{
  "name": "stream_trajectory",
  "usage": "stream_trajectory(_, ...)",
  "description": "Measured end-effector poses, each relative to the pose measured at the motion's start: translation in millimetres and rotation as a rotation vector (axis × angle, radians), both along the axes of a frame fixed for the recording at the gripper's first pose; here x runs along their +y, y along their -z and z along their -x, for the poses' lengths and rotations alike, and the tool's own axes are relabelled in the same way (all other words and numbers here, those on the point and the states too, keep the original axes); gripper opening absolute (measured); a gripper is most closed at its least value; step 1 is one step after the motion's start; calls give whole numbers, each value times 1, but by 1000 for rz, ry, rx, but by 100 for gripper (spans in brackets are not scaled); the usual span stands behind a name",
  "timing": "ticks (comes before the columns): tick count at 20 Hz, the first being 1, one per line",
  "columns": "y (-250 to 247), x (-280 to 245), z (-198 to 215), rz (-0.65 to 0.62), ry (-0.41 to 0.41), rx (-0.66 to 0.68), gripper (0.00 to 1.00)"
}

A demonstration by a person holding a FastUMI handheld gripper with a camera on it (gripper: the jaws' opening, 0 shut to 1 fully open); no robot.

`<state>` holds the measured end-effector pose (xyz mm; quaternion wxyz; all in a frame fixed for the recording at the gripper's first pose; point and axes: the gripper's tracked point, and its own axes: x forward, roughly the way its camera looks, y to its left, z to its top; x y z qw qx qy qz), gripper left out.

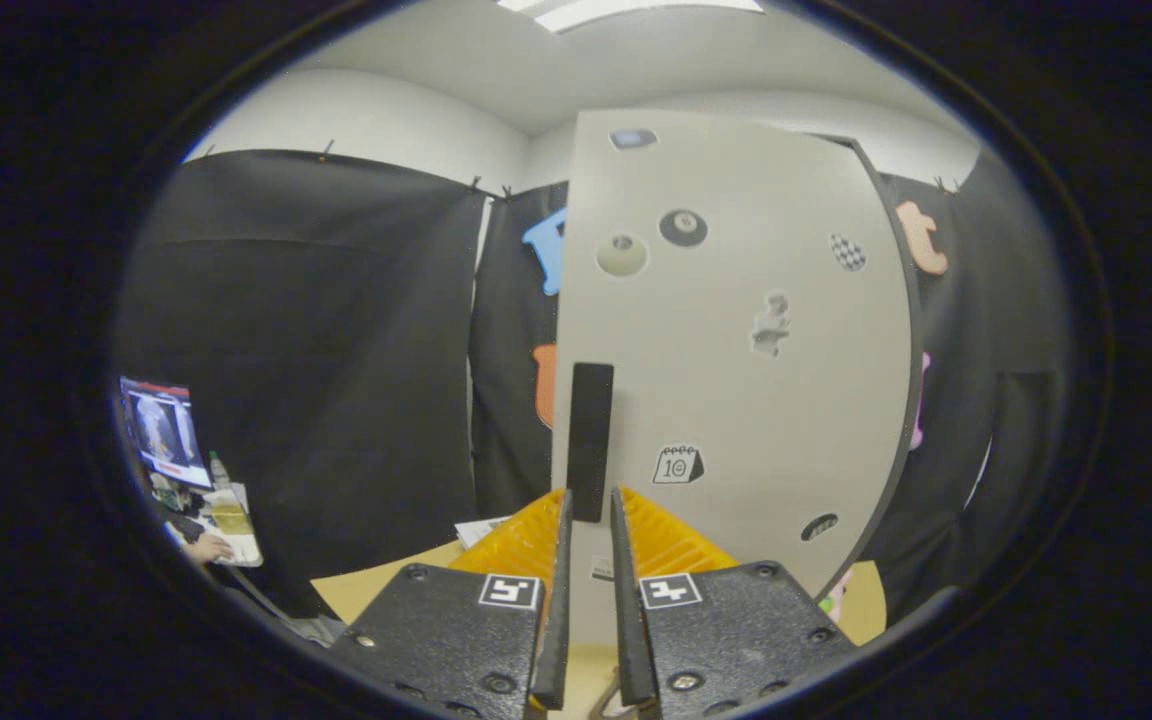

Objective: Open the shoe cabinet door, grab the shoes and put them into the shoe cabinet, then close the shoe cabinet door.

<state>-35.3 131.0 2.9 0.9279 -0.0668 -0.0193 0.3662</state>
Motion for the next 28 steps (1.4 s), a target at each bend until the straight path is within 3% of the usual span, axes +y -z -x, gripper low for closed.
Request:
stream_trajectory(5,6,10,19,4,-29,17,25)
stream_trajectory(10,29,48,-30,7,34,83,25)
stream_trajectory(11,32,56,-45,6,63,99,36)
stream_trajectory(13,36,73,-74,-14,88,117,71)
stream_trajectory(15,37,90,-97,-28,98,114,86)
stream_trajectory(20,35,125,-143,-65,148,130,95)
stream_trajectory(25,39,127,-169,-60,314,150,93)
stream_trajectory(28,42,144,-174,-24,296,175,50)
